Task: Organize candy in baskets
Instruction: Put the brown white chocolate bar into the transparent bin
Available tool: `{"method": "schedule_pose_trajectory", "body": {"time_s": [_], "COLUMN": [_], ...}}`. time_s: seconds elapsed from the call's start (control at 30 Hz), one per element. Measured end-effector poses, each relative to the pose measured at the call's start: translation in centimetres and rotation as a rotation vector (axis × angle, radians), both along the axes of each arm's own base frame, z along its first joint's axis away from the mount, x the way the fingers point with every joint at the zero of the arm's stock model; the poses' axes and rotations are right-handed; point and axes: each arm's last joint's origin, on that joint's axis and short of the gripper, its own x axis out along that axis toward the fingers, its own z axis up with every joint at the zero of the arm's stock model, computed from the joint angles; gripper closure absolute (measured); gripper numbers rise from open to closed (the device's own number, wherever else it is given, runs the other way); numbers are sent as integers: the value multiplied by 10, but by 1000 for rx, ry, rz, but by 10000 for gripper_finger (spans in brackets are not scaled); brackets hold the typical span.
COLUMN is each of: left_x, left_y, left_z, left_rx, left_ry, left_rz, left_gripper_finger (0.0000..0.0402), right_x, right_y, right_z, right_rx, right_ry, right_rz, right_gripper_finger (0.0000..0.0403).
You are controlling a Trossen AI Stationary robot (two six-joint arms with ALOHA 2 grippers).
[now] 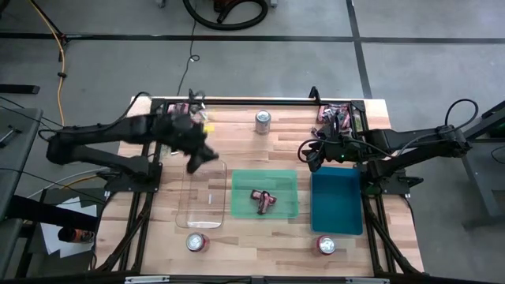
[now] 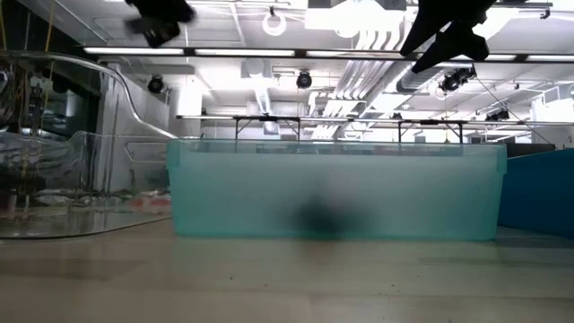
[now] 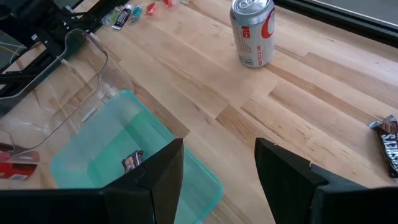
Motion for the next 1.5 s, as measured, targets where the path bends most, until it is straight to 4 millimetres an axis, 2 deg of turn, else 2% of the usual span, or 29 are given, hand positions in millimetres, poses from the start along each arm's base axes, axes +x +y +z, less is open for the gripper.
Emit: {"method": "schedule_pose_trajectory", "body": {"time_s": [0.17, 0.37, 0.47, 0.6, 0.87, 1.0, 1.13, 1.23, 1.37, 1.5], "left_x": [-10, -16, -18, -21, -20, -15, -11, -10, -10, -11], "left_y": [-47, -83, -88, -84, -76, -74, -65, -50, -24, 0], "left_z": [-11, -58, -80, -99, -102, -86, -44, -13, 24, 39], "left_rx": [3, -14, -10, 9, -16, -28, 49, 163, 255, 264], "left_ry": [89, 117, 103, 147, 172, 128, 5, -53, -138, -169], "left_rz": [-17, -8, 32, 77, 129, 138, 129, 185, 286, 431], "left_gripper_finger": [401, 401, 397, 376, 292, 247, 220, 211, 207, 206], "right_x": [0, 0, 0, 0, 0, 1, 7, 9, 7, 3], "right_y": [0, 0, 0, 0, 0, 0, -2, -12, -33, -65], "right_z": [0, 0, 0, 0, 0, 0, 8, 21, 27, 12], "right_rx": [0, 0, 0, 0, 20, 57, 172, 195, 127, 118], "right_ry": [0, 0, 0, 0, -9, -29, -146, -189, -91, 105], "right_rz": [0, 1, 1, 1, -16, -38, -81, -105, -159, -249], "right_gripper_finger": [210, 210, 210, 210, 210, 210, 210, 210, 210, 210]}}
